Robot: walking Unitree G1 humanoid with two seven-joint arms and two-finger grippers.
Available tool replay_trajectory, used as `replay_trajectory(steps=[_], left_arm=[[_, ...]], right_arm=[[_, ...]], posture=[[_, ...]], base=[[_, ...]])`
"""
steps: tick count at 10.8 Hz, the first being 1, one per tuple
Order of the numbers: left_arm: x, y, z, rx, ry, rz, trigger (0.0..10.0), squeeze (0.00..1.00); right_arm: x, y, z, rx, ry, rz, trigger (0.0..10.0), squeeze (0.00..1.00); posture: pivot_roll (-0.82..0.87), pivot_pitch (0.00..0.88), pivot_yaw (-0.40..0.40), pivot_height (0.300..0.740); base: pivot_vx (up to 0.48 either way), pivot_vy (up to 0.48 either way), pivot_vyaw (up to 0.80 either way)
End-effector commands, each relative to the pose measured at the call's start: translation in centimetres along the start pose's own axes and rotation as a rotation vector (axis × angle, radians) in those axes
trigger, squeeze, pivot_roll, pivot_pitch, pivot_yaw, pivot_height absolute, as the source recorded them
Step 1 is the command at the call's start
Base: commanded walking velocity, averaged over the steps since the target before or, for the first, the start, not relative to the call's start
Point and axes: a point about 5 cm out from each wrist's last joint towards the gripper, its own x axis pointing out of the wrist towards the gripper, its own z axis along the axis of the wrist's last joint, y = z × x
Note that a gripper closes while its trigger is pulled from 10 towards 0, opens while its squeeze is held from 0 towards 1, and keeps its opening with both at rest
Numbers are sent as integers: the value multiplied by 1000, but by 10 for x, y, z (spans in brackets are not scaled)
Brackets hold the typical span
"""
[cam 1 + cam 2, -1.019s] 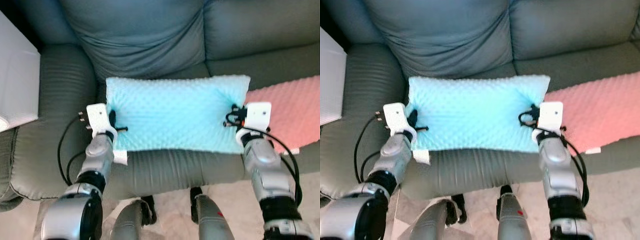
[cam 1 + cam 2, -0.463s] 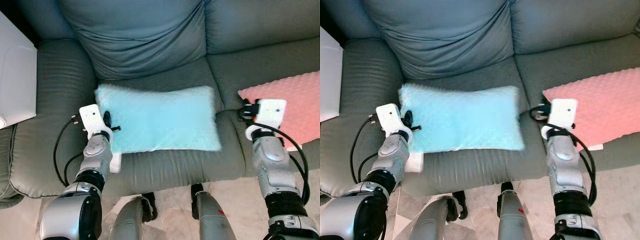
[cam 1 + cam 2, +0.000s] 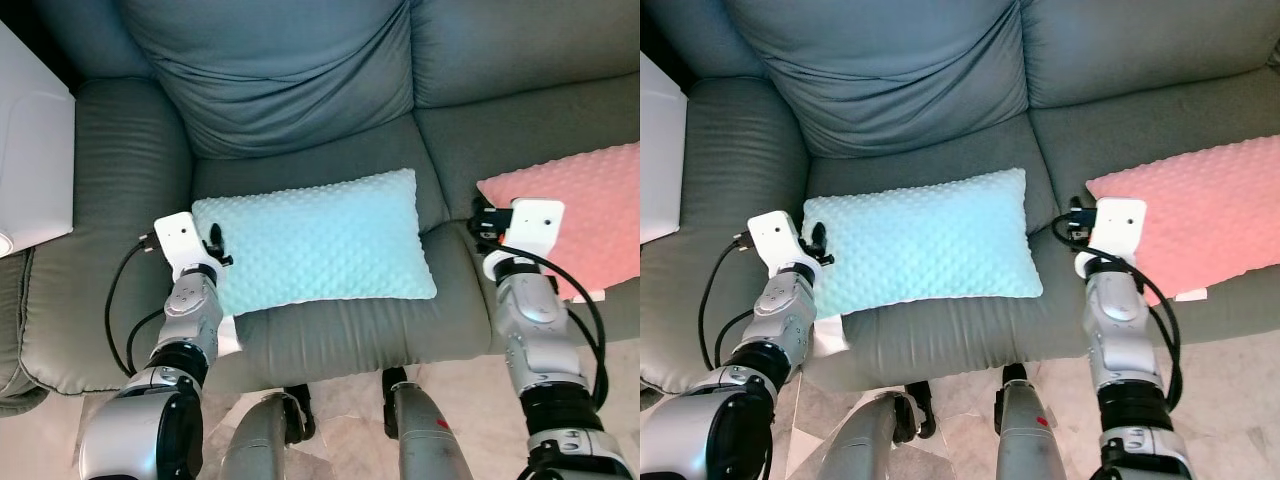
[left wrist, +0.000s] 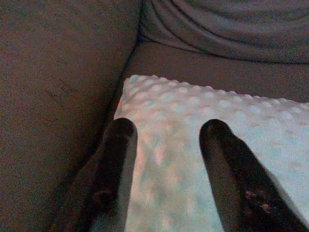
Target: Move the pillow to the sofa
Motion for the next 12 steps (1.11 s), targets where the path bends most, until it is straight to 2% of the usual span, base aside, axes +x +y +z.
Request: replay_trajectory(steps=[1, 2, 4, 5, 6, 7, 8, 9, 10, 11, 12], left_arm=[[-7, 12, -19, 1, 71, 37, 10000, 1000], [-7, 10, -20, 5, 75, 25, 10000, 1000], [-7, 11, -15, 50, 41, -40, 10000, 1000], [-8, 16, -14, 72, 28, -59, 10000, 1000], [-12, 29, -16, 111, 18, -67, 10000, 1000], [-17, 41, -18, 133, 13, -71, 10000, 1000], [-28, 53, -20, 167, -1, -96, 10000, 1000], [-35, 59, -22, 186, -5, -113, 10000, 1000], [-51, 70, -25, 222, -6, -129, 10000, 1000], [-57, 75, -27, 221, 0, -121, 10000, 1000], [-71, 86, -31, 225, 26, -106, 10000, 1000]], right_arm=[[-8, 2, -12, 12, 42, -1, 10000, 1000], [-10, 5, -17, 65, 67, 10, 10000, 1000], [-14, 9, -37, 269, 173, -3, 10000, 1000], [-13, 9, -41, 326, 193, -16, 10000, 1000], [-11, 13, -47, 422, 223, -2, 10000, 1000], [-9, 19, -48, 470, 233, 27, 10000, 1000], [-7, 24, -46, 507, 234, 72, 10000, 1000], [-5, 26, -46, 530, 240, 84, 10000, 1000], [-3, 33, -46, 559, 254, 116, 10000, 1000], [-3, 38, -47, 569, 265, 138, 10000, 1000], [-4, 46, -52, 581, 297, 162, 10000, 1000]], posture=[[-194, 467, 181, 740], [-192, 470, 182, 740], [-166, 473, 187, 740], [-151, 474, 192, 740], [-125, 472, 198, 740], [-110, 472, 200, 740], [-91, 470, 200, 740], [-73, 468, 200, 740], [-58, 467, 200, 740], [-55, 466, 199, 740], [-43, 462, 196, 740]], base=[[0, 0, 0], [0, 0, 0], [0, 0, 0], [0, 0, 0], [0, 0, 0], [0, 0, 0], [0, 0, 0], [0, 0, 0], [0, 0, 0], [0, 0, 0], [0, 0, 0]])
